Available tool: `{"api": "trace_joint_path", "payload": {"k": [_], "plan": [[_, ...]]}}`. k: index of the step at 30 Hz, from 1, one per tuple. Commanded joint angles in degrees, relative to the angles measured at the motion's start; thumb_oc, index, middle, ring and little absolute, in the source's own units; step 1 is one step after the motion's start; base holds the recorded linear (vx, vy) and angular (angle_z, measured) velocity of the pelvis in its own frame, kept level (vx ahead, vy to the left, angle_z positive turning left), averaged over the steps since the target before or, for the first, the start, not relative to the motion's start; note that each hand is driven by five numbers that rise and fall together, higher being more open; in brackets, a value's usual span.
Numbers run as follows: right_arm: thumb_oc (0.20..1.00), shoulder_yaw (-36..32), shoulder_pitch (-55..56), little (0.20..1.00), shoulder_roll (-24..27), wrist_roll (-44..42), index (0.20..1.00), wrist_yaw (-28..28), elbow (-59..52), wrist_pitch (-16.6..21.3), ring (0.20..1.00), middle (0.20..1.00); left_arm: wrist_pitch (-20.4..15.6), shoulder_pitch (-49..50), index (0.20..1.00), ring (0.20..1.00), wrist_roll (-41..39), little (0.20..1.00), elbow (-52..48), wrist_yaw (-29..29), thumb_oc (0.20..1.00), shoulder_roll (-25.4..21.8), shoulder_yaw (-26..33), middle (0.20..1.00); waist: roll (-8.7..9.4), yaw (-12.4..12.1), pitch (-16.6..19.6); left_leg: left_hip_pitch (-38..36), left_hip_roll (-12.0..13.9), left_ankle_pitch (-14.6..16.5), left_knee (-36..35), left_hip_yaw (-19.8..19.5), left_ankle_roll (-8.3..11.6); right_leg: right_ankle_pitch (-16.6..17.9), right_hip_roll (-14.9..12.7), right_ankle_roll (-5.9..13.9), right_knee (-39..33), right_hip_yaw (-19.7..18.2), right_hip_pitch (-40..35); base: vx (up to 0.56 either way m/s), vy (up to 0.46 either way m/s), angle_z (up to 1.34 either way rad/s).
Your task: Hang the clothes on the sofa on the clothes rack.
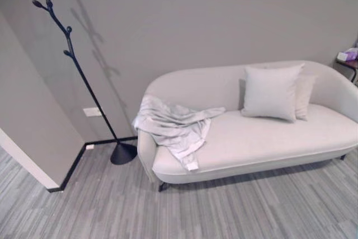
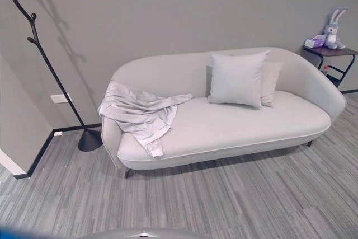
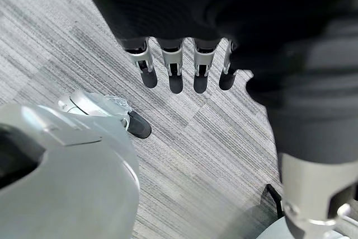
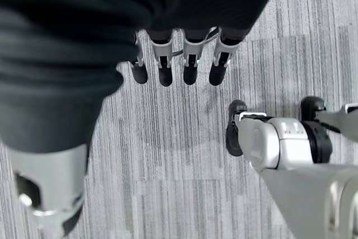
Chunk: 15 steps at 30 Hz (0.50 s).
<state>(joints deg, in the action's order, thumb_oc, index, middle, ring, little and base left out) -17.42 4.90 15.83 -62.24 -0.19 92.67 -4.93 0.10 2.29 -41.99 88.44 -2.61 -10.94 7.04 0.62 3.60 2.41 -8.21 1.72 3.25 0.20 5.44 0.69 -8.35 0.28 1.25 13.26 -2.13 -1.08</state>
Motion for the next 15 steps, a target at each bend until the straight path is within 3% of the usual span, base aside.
{"api": "trace_joint_path", "payload": {"k": [1, 15], "plan": [[1.000, -0.84, -3.16, 1.000, -1.06, 2.55, 1.000, 1.11, 4.73, 0.30, 1.000, 1.000, -1.42, -2.95, 1.000, 1.000, 1.53, 1.000, 1.17, -0.30, 1.000, 0.72, 1.88, 1.000, 1.42, -0.48, -0.47, 0.43, -1.34, -1.81, -3.79, -2.39, 1.03, 10.68, -1.00, 4.03, -15.05, -3.25, -4.01, 0.00, 0.000, 0.00], [1.000, 1.60, -2.54, 1.000, -1.23, 6.11, 1.000, 2.47, 4.73, -0.07, 1.000, 1.000, -1.31, -2.65, 1.000, 1.000, 3.24, 1.000, 1.69, -1.73, 1.000, 0.53, 0.80, 1.000, 1.37, -0.88, -0.98, 0.25, -1.27, -2.10, -4.22, -2.95, 1.08, 10.61, -1.18, 3.96, -15.26, -2.65, -4.28, 0.00, -0.001, 0.00]]}}
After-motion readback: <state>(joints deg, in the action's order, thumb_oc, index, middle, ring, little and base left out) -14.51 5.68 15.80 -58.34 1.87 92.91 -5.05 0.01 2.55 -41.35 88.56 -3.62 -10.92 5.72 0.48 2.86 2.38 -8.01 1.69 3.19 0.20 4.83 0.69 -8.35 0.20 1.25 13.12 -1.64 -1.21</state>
